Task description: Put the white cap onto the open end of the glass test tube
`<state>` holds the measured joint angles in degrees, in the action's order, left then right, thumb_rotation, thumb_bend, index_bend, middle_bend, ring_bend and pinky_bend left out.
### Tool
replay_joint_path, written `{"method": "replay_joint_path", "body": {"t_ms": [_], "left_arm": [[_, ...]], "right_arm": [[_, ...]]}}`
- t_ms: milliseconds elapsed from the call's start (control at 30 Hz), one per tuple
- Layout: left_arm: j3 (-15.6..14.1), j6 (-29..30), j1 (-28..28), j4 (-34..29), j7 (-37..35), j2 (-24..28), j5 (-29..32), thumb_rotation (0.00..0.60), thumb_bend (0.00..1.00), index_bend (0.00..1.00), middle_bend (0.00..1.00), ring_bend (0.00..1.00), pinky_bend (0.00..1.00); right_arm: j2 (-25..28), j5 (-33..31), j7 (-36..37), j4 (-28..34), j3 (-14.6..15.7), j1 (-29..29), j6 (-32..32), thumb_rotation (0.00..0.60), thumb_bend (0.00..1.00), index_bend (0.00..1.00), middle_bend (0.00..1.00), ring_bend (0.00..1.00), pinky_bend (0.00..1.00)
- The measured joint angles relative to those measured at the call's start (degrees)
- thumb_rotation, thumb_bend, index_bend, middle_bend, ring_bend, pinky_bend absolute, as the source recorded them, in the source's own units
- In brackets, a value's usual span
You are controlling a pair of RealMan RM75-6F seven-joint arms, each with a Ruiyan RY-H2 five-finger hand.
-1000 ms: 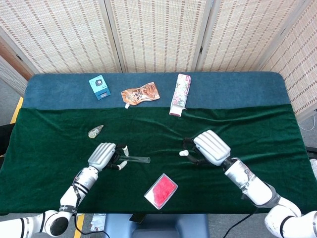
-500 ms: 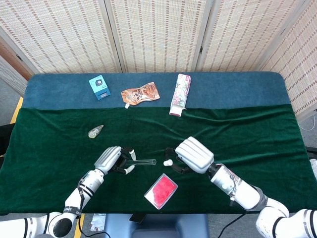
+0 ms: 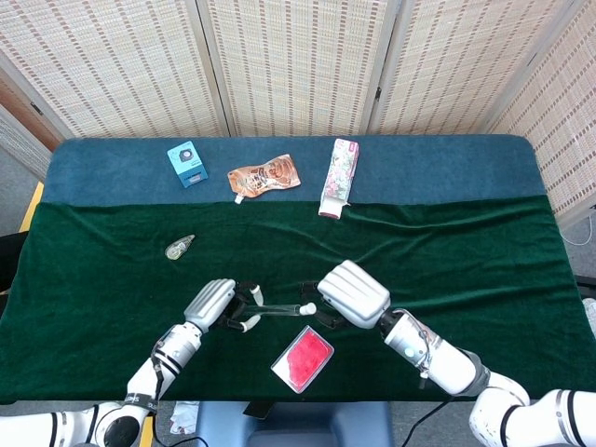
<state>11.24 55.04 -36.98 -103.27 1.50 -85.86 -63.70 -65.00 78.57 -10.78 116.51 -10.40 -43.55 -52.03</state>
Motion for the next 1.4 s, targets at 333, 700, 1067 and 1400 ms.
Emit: {"method": "replay_joint_path", "body": {"t_ms": [333, 700, 1067, 1400], "left_arm": [[-0.36, 0.54, -0.46, -0.46, 1.04, -0.32, 0.48, 0.6, 0.48, 0.75, 0.92, 0.83, 0.82], [-0.48, 0.43, -0.89, -0.67, 1.18, -0.64, 1.25, 0.6, 0.48, 0.75, 0.92, 0.83, 0.82], [-0.09, -0.77, -1.39, -1.74, -0.85, -0.39, 1.95, 0.6, 0.48, 0.75, 0.92, 0.83, 0.82], [-0.44, -0.79, -1.56, -1.11, -1.0, -0.58, 2.08, 0.6, 0.49, 0.75, 0.92, 0.83, 0.82]], "right_arm": [[-0.89, -1.08, -1.23, -0.14, -0.14, -1.03, 0.21, 0.6, 0.66, 0.75, 1.0, 1.0, 1.0], [-2.46, -1.54, -2.46, -0.72, -0.24, -2.0, -0.06, 0.6, 0.66, 0.76, 1.0, 1.0, 1.0], [-4.44, -3.01, -5.61, -1.35, -0.08, -3.37, 0.07, 0.6, 0.66, 0.76, 1.0, 1.0, 1.0], [-5.61, -3.8, -6.14, -2.1, 0.07, -3.94, -0.17, 0.6, 0.66, 0.71, 1.0, 1.0, 1.0]]}}
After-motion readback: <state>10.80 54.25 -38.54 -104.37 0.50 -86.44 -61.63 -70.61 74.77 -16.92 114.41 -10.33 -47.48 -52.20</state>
